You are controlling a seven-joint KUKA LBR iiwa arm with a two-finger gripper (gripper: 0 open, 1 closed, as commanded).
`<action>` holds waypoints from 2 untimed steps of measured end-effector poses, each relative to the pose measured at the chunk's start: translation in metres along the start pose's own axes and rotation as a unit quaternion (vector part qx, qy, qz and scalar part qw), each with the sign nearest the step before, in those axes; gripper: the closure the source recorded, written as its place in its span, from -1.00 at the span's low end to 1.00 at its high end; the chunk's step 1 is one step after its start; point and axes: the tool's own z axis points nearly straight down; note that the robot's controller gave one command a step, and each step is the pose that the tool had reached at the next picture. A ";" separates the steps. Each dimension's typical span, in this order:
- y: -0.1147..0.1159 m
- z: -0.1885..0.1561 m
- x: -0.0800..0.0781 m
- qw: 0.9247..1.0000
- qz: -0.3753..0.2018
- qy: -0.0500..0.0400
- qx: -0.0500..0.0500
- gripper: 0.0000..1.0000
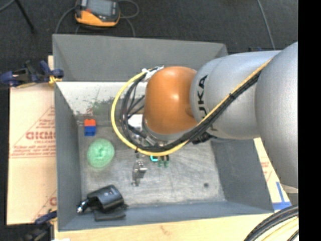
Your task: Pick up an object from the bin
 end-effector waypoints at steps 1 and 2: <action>0.000 -0.004 -0.002 1.000 0.002 -0.004 -0.001 -1.00; 0.062 0.050 -0.041 0.997 -0.071 -0.005 -0.001 1.00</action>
Offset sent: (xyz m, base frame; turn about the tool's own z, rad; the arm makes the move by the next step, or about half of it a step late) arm 0.0396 0.0624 -0.0504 -0.1440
